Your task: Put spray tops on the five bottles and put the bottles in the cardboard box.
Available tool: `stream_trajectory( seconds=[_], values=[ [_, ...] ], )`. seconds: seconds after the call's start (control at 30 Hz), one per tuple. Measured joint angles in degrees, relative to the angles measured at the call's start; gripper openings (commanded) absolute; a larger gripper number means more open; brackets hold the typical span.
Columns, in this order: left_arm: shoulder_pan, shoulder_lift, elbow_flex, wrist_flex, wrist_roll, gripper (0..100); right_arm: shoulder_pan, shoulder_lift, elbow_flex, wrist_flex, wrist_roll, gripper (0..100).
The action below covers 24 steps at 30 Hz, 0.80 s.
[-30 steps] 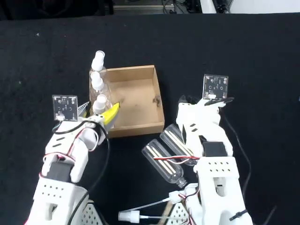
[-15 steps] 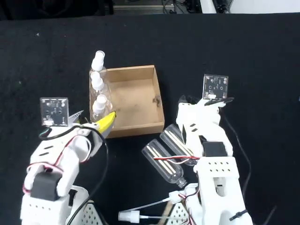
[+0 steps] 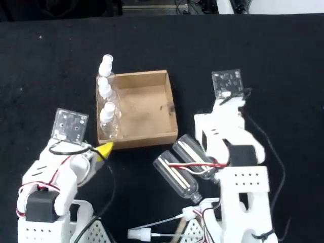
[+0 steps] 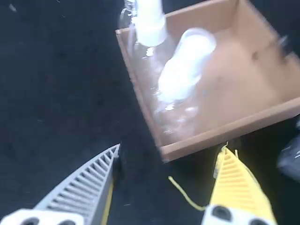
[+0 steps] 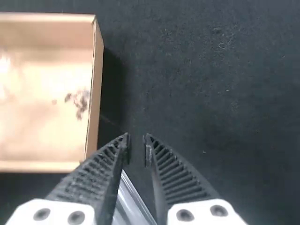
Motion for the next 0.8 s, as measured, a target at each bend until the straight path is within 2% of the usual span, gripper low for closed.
stream_trajectory(
  seconds=[0.1,0.23,0.4,0.57,0.7,0.8],
  values=[
    [-3.3,0.0,0.0,0.0,-1.5,29,-1.9,1.9,-7.2,8.8,4.6,8.0],
    [-5.9,0.0,0.2,-0.6,0.8,29,-9.1,10.1,-16.1,22.1,12.7,14.9],
    [-12.5,0.4,4.7,-5.1,3.6,29,-14.9,18.1,-19.3,33.8,22.9,16.0],
    [-19.7,0.0,9.0,-10.6,9.3,29,-21.6,18.2,-19.2,36.0,26.0,16.1],
    [-21.4,0.1,10.6,-12.9,11.4,29,-30.2,18.2,-13.6,35.1,24.8,16.2],
    [-21.3,0.1,10.6,-13.0,11.7,29,-31.7,18.2,-6.6,29.5,23.5,16.3]
  ],
)
